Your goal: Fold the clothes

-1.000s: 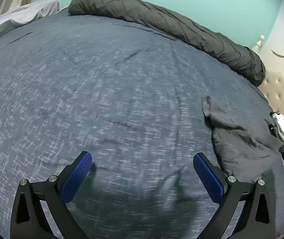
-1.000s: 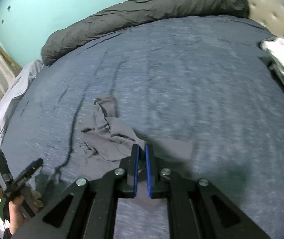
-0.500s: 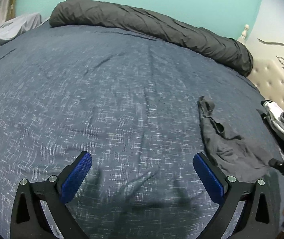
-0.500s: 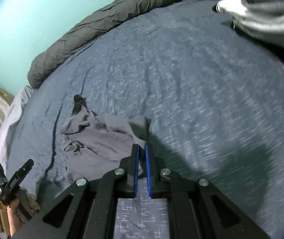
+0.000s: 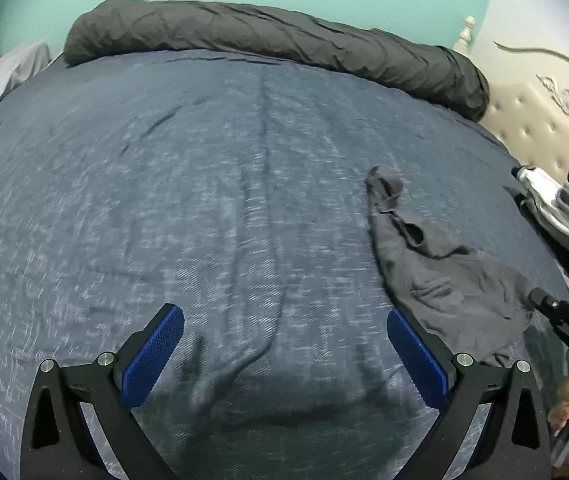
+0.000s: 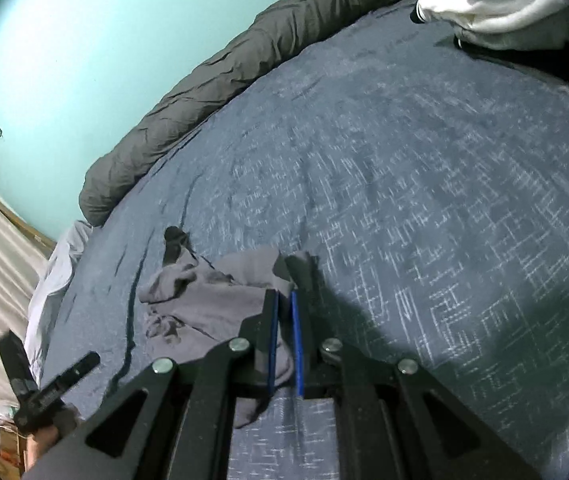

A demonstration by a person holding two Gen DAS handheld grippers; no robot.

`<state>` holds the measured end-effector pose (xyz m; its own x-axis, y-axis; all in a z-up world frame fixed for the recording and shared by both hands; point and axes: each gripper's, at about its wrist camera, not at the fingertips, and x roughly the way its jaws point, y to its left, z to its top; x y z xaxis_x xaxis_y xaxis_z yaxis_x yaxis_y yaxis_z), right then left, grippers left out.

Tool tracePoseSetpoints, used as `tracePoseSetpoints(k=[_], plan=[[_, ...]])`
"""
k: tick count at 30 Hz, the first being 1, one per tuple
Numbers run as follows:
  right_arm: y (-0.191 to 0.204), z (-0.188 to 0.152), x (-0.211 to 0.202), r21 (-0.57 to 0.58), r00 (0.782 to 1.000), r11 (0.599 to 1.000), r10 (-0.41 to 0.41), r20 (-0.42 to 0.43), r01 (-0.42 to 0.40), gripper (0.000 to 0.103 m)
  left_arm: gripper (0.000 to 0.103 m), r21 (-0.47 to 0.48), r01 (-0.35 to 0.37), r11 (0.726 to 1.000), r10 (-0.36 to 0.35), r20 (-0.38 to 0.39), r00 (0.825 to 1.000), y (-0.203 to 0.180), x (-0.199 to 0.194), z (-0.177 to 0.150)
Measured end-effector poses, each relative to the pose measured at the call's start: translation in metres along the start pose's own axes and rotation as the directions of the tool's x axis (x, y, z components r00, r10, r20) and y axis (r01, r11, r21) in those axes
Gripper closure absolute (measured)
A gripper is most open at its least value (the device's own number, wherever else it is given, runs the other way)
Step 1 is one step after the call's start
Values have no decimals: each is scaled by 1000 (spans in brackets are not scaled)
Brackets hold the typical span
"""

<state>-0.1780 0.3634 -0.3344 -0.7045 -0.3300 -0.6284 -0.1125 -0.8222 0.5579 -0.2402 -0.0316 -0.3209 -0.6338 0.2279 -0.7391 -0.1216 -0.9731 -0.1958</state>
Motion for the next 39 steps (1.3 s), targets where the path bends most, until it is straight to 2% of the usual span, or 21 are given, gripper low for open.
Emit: tracePoseSetpoints(k=[4,12,22,36,39], plan=[[1,1,6,12,999,999,30,-15,-30,95,0,24,36,999,-35,-10,999,-20,9,11],[-1,1,8,21,999,998,54,-4,-54,94,0,197,8,980,-3,-23,1000,-68,33,31],[-8,7,14,46,998,997,64,-14,-64,94,0,244,14,970,-8,-22,1000,-101,44,53],[-15,5,8,77,997,994,81,-6,-80,94,0,422,77,904,-37,-101,994,-157,70,68],[-17,6,7,81,997,993,82,-5,-82,94,6,427,106,898,-46,-148,988,-162,80,67]])
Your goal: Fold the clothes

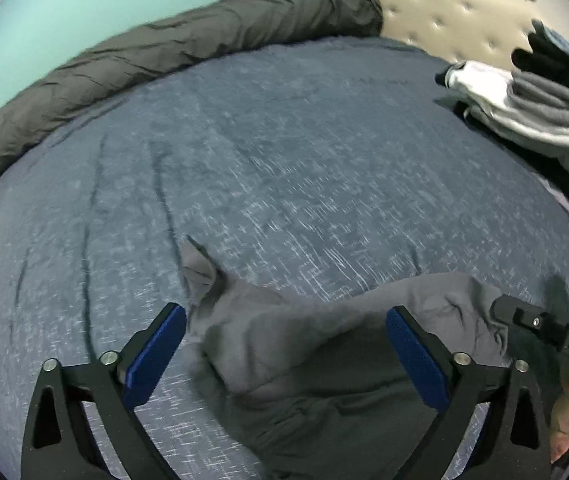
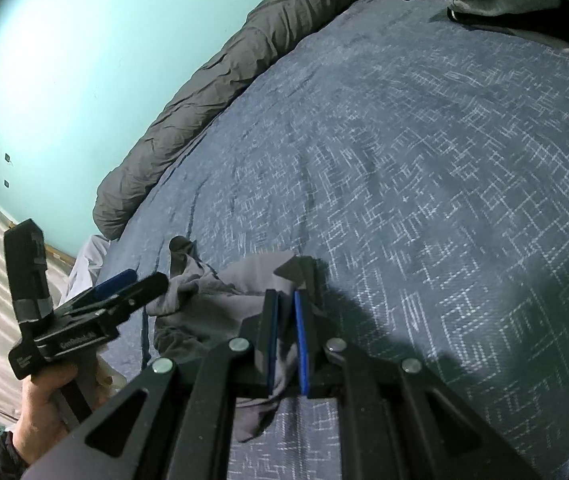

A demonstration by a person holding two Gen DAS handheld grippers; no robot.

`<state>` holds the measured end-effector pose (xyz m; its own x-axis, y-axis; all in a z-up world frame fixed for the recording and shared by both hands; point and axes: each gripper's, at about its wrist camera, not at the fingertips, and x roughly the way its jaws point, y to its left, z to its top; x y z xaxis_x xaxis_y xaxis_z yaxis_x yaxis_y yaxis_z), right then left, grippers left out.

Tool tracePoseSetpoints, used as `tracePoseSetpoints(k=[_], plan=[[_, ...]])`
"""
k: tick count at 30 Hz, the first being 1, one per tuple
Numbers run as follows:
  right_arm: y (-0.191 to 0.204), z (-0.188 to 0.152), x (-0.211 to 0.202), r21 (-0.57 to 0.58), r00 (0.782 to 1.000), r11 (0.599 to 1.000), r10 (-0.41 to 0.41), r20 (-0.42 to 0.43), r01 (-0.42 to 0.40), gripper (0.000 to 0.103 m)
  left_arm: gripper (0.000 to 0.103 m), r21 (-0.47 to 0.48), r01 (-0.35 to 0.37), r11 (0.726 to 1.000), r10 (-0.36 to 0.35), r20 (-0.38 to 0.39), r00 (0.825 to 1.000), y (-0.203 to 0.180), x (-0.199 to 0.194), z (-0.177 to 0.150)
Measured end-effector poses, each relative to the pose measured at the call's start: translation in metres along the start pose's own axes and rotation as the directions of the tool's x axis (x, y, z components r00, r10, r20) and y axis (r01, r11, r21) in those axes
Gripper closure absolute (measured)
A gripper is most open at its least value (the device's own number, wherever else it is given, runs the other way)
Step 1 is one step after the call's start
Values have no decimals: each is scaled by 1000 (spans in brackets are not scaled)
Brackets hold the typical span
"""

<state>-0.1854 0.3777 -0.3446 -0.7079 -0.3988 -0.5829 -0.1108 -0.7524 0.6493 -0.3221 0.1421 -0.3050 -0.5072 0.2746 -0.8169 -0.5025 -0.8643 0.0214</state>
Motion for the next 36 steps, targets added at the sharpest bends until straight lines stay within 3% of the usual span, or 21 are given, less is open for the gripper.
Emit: tracePoseSetpoints(k=[3,5,12,15,17,26,32,36], plan=[[-2,1,-1,11,1000,1000,2,-1,-2,94,23,-7,33,999,-33,-32,999,0,9,0],[-2,1,0,15,1000,1000,1,-2,-1,94,41,-4,40,999,-41,-49,998,-1,13,0],[0,2,1,17,1000,1000,7,-9,-7,94,48,43,54,998,-49,-115,992,-8,28,-11],[1,2,1,17,1000,1000,8,-9,-8,94,63,56,60,997,-52,-132,990,-9,30,-16],[1,2,1,18,1000,1000,9,-12,-8,94,79,49,61,997,-54,-134,990,-7,29,-18],[0,2,1,28,1000,1000,11,-16,-11,94,99,6,82,997,-81,-125,989,8,17,-28],[4,3,0,14,1000,1000,17,-13,-17,94,99,2,74,997,-74,-70,995,20,-20,-40],[8,3,2,14,999,999,36,-21,-35,94,99,-63,57,996,-59,-33,998,47,-55,-61]])
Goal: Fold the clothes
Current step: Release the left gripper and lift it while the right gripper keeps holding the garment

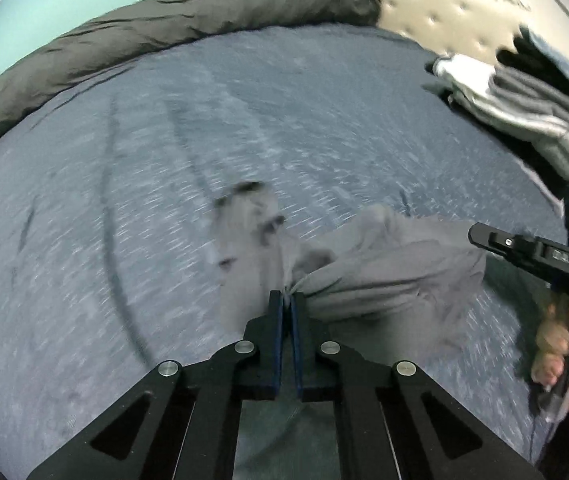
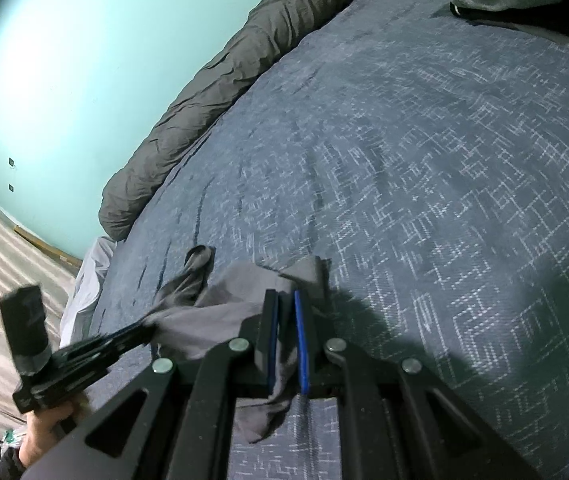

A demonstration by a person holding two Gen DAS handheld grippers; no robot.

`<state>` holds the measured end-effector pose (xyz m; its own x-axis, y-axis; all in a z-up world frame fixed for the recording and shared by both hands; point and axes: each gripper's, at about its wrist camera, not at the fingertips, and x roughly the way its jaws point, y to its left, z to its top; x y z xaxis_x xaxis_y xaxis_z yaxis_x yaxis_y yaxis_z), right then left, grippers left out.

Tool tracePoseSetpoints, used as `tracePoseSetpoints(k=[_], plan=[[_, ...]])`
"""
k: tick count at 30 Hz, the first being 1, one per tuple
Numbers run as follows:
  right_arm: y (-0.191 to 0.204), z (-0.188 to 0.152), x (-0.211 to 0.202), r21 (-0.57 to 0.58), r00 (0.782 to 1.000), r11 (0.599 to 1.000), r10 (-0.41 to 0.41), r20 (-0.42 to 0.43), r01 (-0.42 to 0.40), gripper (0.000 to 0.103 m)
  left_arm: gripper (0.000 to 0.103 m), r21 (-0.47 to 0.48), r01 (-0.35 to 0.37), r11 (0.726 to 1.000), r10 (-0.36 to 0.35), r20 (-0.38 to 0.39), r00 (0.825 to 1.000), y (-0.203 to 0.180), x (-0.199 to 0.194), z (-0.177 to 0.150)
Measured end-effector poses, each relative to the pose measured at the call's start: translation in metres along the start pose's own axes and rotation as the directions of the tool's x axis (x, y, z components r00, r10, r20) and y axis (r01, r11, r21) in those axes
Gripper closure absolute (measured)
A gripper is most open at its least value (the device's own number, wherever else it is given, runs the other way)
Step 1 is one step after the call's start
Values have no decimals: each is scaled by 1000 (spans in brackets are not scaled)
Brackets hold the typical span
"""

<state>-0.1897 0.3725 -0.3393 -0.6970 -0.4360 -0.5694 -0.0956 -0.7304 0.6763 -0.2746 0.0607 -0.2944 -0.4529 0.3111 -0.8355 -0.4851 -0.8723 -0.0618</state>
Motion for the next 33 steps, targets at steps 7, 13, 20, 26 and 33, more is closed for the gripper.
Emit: tracePoseSetpoints(k=[7,13,20,26,33], plan=[[25,-9,13,-72,997,996,45,-67,-50,94,100,-104,-75,992,74,-8,997,41,-35,-47],[27,-9,14,-67,999,998,17,-47,-20,94,100,-126,-52,991,53,0,999,35,-34,-43],[15,-7,10,-49,1000,999,-8,-27,7,94,73,-4,18,1000,-18,10,1000,-23,3,10],[7,-4,9,-39,1000,999,-8,-27,6,94,59,46,39,998,-36,-45,998,-51,47,47],[-7,7,-3,5,1000,1000,-21,9,21,90,60,73,44,996,-35,-120,992,-64,82,57]])
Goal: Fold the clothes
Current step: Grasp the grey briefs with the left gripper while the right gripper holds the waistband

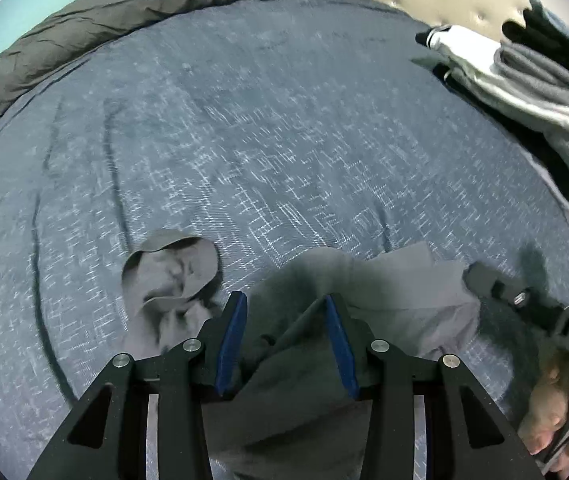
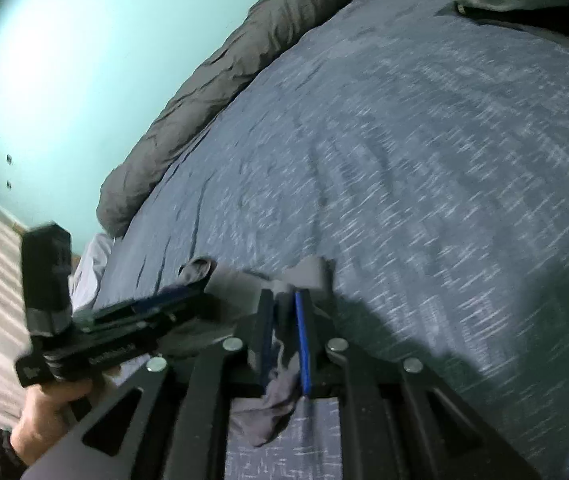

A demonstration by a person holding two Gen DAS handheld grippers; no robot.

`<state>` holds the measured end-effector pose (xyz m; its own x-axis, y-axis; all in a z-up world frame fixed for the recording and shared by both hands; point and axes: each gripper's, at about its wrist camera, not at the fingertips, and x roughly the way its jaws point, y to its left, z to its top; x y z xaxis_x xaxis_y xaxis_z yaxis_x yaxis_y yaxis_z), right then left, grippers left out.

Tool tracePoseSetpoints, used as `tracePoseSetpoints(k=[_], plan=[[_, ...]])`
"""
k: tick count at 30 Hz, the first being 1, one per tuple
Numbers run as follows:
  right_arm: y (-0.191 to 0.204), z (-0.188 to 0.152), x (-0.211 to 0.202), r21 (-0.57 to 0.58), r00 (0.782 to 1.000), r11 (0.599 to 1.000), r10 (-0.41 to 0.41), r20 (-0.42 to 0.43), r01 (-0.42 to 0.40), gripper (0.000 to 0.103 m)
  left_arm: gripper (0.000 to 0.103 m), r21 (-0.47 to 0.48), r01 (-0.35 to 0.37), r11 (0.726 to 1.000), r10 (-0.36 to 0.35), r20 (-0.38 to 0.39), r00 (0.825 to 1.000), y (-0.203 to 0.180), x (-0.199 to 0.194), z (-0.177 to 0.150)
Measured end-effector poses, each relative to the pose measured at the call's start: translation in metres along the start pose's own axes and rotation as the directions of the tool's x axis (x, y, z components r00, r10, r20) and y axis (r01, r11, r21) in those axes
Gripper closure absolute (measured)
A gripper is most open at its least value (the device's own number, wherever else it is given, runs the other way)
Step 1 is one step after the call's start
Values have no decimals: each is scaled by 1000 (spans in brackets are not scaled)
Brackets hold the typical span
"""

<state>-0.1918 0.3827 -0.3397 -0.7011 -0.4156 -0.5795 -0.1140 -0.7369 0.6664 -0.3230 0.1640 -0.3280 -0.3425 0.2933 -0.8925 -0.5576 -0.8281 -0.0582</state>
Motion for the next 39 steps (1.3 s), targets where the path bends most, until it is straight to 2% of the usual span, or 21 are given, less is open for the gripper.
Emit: tracePoseSetpoints(k=[1,2,4,5,8,12,13,15,21,32,36,39], plan=[[-2,2,-2,7,1000,1000,-2,11,2,90,67,4,8,1000,-8,-2,1000,-2,2,0],[-3,3,-5,13,1000,1000,-2,19,2,89,83,7,19,1000,-19,-5,1000,-4,3,0],[-6,5,-8,26,999,1000,-3,33,2,89,97,10,29,1000,-29,-10,1000,-7,5,0],[-6,5,-8,29,999,1000,-4,35,3,88,101,7,36,999,-36,-14,999,-7,6,-1],[-8,4,-8,39,999,999,-9,31,8,88,101,-1,43,999,-43,-2,999,-5,1,-2],[-11,6,-7,53,999,998,-14,31,13,86,101,-26,37,999,-35,79,996,11,-33,-11],[-12,7,-7,55,999,998,-14,29,13,84,101,-43,35,998,-30,103,994,18,-44,-15],[-11,8,-4,55,1000,998,-10,18,9,75,101,-82,41,996,-29,149,988,36,-68,-27],[0,8,10,33,1000,999,7,-24,-7,73,101,-217,65,974,-13,234,972,86,-113,-72],[17,9,41,-11,996,999,-40,-81,39,72,101,-396,85,914,49,315,948,143,-123,-150],[19,9,52,-24,993,998,-68,-93,66,72,101,-437,99,894,54,323,945,159,-120,-164],[21,8,56,-36,991,995,-95,-96,92,72,101,-440,88,894,72,335,939,165,-123,-166]])
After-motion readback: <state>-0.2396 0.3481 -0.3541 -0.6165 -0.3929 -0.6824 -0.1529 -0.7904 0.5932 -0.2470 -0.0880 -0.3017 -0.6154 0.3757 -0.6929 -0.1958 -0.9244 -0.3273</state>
